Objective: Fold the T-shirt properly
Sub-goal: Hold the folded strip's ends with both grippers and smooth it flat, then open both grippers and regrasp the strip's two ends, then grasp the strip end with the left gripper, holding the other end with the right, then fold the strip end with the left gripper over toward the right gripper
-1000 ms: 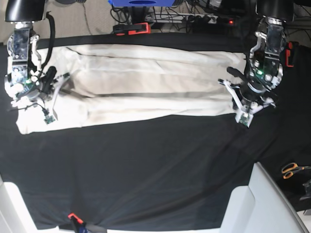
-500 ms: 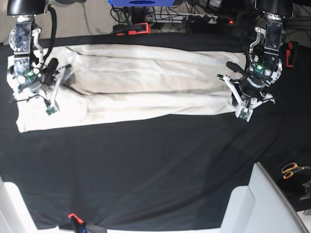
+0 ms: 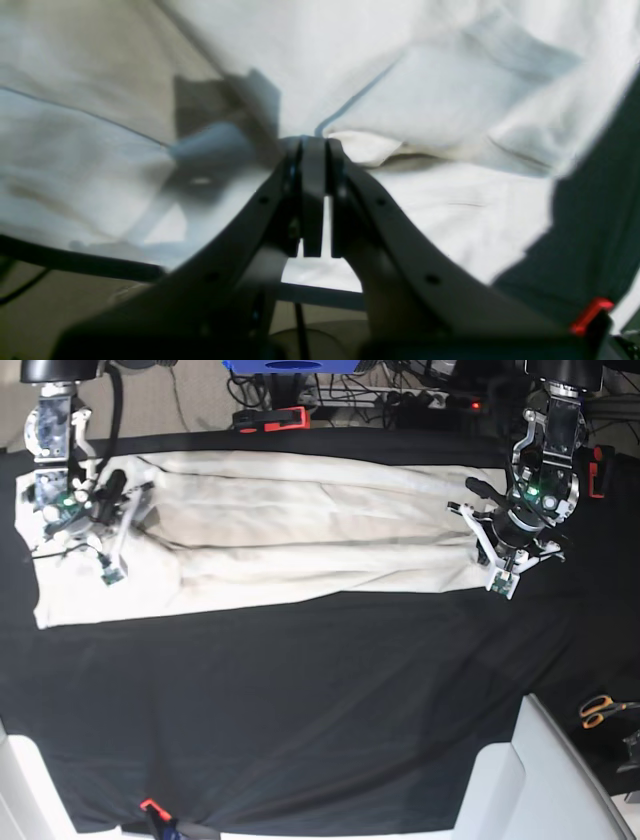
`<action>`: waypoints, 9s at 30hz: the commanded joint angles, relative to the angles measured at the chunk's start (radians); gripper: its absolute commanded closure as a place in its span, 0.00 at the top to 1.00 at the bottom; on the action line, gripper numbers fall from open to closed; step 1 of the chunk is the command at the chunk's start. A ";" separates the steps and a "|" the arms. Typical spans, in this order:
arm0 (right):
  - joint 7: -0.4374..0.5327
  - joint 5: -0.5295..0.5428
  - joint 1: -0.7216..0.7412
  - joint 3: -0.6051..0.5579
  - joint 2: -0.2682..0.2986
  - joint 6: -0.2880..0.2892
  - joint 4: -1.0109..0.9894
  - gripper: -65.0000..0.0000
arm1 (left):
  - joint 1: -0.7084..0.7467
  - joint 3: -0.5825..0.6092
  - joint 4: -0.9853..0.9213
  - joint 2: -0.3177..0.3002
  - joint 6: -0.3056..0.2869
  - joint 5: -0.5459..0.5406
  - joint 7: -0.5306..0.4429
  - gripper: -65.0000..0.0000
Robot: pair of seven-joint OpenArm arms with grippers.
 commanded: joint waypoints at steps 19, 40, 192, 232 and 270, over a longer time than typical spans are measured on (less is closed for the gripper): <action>0.004 -0.003 -0.024 0.005 0.004 -0.008 0.020 0.00 | -0.057 0.001 0.007 -0.015 0.008 0.094 -0.090 0.00; -0.033 -0.003 -0.022 0.006 -0.005 -0.008 0.082 0.01 | -0.060 0.004 0.009 -0.008 0.003 0.159 -0.091 0.00; 0.001 -0.002 -0.078 0.129 -0.111 -0.087 0.326 0.79 | 0.091 -0.265 -0.004 -0.063 -0.273 -0.736 -0.053 1.00; 0.005 -0.002 -0.087 0.121 -0.109 -0.083 0.326 0.79 | -0.069 -0.217 -0.455 0.054 -0.378 -0.734 -0.113 0.00; 0.007 0.000 -0.099 0.123 -0.131 -0.083 0.326 0.79 | 0.149 -0.047 0.202 0.405 -0.155 0.271 -0.209 0.00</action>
